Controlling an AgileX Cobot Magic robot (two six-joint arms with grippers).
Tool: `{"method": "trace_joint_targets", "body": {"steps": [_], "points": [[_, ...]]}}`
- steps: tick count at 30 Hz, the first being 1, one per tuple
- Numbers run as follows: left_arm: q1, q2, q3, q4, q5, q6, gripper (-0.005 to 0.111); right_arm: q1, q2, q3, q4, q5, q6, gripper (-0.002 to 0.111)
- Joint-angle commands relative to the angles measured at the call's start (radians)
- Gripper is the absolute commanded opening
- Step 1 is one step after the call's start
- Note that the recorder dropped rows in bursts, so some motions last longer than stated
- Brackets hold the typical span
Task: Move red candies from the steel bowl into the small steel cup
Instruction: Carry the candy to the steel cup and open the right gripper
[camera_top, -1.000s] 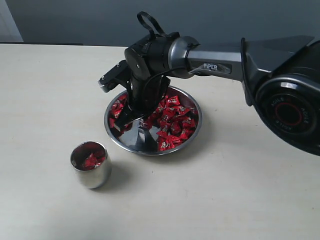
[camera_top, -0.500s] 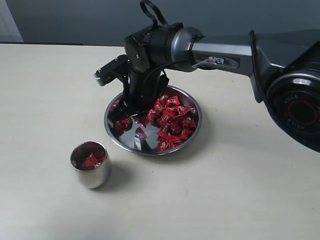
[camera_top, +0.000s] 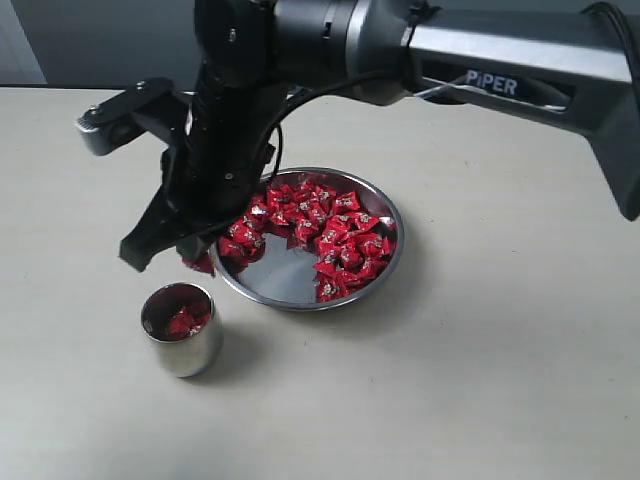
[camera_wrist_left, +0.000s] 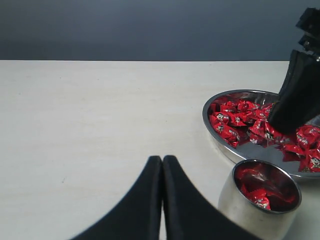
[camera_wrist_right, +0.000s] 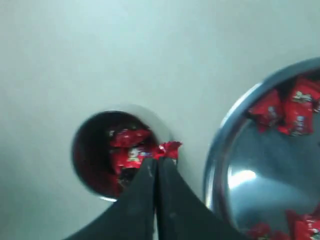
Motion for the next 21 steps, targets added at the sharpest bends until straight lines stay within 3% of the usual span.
{"method": "trace_joint_targets", "body": {"steps": [1,10,16,18,21], "points": [[0.005,-0.005,0.005,0.001,-0.010,0.000,0.000,0.049,-0.020,0.003,0.008,0.021,-0.025,-0.001],[0.005,-0.005,0.005,0.001,-0.010,0.000,0.000,0.059,-0.020,0.003,0.010,0.026,-0.055,0.001],[0.005,-0.005,0.005,0.001,-0.010,0.000,0.000,0.059,-0.020,0.003,0.010,0.024,-0.075,0.036],[0.005,-0.005,0.005,0.001,-0.010,0.000,0.000,0.059,-0.020,0.003,0.003,0.017,-0.075,0.038],[0.005,-0.005,0.005,0.001,-0.011,0.000,0.000,0.044,-0.018,0.003,-0.203,-0.094,0.084,0.038]]}}
